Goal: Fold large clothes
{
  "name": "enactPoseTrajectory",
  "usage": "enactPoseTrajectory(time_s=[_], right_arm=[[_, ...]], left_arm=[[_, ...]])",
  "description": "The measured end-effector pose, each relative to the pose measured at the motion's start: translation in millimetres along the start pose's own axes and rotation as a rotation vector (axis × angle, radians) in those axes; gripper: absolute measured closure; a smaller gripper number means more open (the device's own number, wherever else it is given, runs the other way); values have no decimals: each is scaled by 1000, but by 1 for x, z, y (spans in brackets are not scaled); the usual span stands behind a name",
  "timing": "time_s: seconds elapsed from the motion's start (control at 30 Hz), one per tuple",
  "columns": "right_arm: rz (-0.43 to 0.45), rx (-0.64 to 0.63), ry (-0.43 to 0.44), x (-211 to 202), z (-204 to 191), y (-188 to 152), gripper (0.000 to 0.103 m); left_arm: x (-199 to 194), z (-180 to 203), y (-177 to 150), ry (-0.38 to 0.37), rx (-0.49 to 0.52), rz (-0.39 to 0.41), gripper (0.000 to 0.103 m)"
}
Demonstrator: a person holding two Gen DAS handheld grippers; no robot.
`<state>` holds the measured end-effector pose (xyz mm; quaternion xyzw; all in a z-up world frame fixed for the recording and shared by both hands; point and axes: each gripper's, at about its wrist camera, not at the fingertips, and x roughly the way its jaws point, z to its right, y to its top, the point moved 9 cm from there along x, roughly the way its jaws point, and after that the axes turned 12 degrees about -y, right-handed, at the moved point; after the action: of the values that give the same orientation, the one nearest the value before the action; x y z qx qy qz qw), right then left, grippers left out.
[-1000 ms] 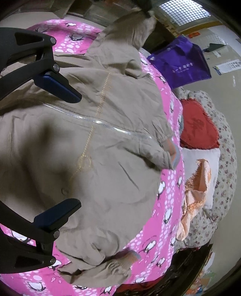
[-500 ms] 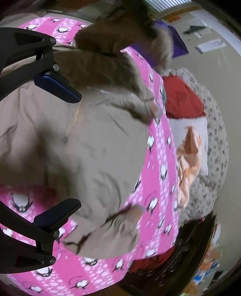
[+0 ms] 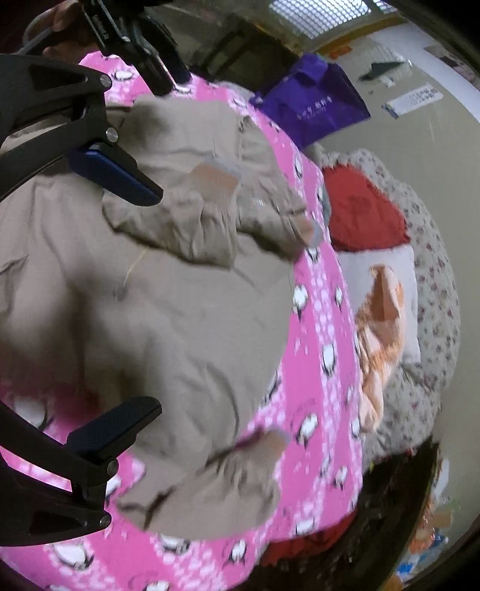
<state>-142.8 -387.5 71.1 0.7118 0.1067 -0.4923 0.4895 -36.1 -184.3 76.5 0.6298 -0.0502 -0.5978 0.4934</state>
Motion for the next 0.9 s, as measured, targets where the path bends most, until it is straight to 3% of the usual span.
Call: enactPoseTrajectory(time_s=[0.07,0.23,0.33,0.4,0.43,0.47,0.53,0.7,0.77,0.83,0.9], right_arm=[[-14,-15,21,7,-14,2,0],[-18,-111,83,21,-78,4,0],[-81,-227,-28,55,-104,-12,5],[-95,-251,-64,76,-107,-20,45],[-103,-232,-49,80,-103,-20,84],[-125,-188,4,83,-99,-21,92],[-123,-24,148,74,-78,-12,94],[82,87,71,29,-17,12,95],[56,101,-14,42,5,10,90],[-62,154,60,58,11,-5,89],[-76,180,123,49,7,-12,75]], left_arm=[[-6,-26,-23,96,13,-36,33],[10,-60,-67,189,-60,-132,34],[21,-63,-79,211,-99,-160,34],[26,-60,-81,196,-108,-166,34],[26,-58,-82,194,-104,-168,33],[25,-56,-82,200,-95,-169,33],[22,-57,-84,211,-78,-164,33],[30,-75,-89,222,-134,-178,33],[33,-81,-93,215,-182,-187,33],[30,-78,-93,200,-194,-181,33],[24,-74,-90,199,-178,-169,33]])
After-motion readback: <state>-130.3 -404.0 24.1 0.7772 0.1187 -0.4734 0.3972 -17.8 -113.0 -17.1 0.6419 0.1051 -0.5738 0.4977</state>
